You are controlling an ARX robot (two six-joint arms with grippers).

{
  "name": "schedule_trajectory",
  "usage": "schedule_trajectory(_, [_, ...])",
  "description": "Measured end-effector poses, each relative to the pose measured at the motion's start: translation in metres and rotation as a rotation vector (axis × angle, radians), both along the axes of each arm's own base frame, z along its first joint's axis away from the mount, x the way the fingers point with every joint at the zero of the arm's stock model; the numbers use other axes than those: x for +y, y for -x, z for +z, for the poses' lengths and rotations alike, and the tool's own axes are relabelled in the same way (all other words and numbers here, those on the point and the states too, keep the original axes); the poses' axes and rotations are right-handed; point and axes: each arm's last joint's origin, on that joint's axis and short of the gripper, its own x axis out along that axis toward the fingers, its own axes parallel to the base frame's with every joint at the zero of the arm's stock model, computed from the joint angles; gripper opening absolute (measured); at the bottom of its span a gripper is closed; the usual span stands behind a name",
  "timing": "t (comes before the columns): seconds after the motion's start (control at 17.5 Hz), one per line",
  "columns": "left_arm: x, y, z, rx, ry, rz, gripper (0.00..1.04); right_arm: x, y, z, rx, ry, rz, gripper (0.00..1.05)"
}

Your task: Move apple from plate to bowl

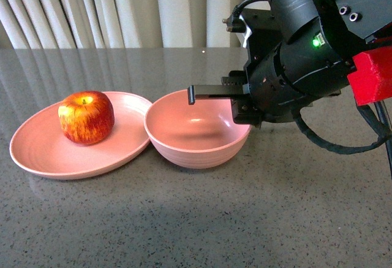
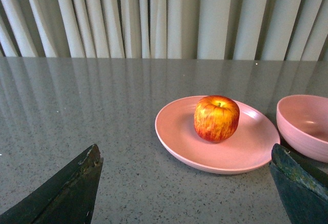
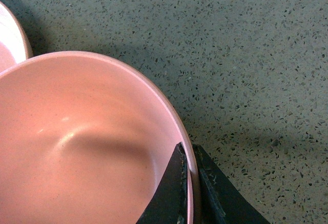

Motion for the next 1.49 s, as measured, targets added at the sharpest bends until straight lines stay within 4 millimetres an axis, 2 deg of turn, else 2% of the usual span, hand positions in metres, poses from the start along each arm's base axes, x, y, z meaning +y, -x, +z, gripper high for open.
schedule_trajectory(0.11, [0.0,0.0,0.0,0.0,0.0,0.0,0.98,-0.002,-0.002,-0.003,0.003,0.002,-0.008,0.05])
schedule_trajectory(0.4, [0.0,0.0,0.0,0.0,0.0,0.0,0.98,-0.004,-0.003,-0.003,0.002,-0.004,-0.014,0.24])
schedule_trajectory(0.63, [0.0,0.0,0.0,0.0,0.0,0.0,0.98,-0.011,0.002,0.004,-0.018,-0.027,-0.023,0.64])
schedule_trajectory(0.69, [0.0,0.0,0.0,0.0,0.0,0.0,0.98,-0.019,0.011,0.026,-0.074,-0.083,-0.021,0.84])
schedule_trajectory(0.74, [0.0,0.0,0.0,0.0,0.0,0.0,0.98,-0.035,0.029,0.061,-0.197,-0.163,-0.02,1.0])
schedule_trajectory(0.86, [0.0,0.0,0.0,0.0,0.0,0.0,0.98,-0.054,0.06,0.09,-0.332,-0.229,-0.021,0.98])
schedule_trajectory(0.91, [0.0,0.0,0.0,0.0,0.0,0.0,0.98,-0.064,0.076,0.097,-0.376,-0.247,-0.026,0.98])
schedule_trajectory(1.03, [0.0,0.0,0.0,0.0,0.0,0.0,0.98,-0.087,0.109,0.103,-0.454,-0.271,-0.051,0.98])
schedule_trajectory(1.14, [0.0,0.0,0.0,0.0,0.0,0.0,0.98,-0.111,0.15,0.102,-0.528,-0.273,-0.092,0.98])
schedule_trajectory(1.2, [0.0,0.0,0.0,0.0,0.0,0.0,0.98,-0.121,0.171,0.098,-0.606,-0.242,-0.145,0.95])
schedule_trajectory(1.26, [0.0,0.0,0.0,0.0,0.0,0.0,0.98,-0.133,0.194,0.089,-0.724,-0.146,-0.249,0.83])
schedule_trajectory(1.31, [0.0,0.0,0.0,0.001,0.0,0.0,0.98,-0.146,0.212,0.073,-0.741,-0.052,-0.28,0.72])
schedule_trajectory(1.49, [0.0,0.0,0.0,0.0,0.0,0.0,0.98,-0.171,0.242,0.017,-0.75,0.021,-0.282,0.41])
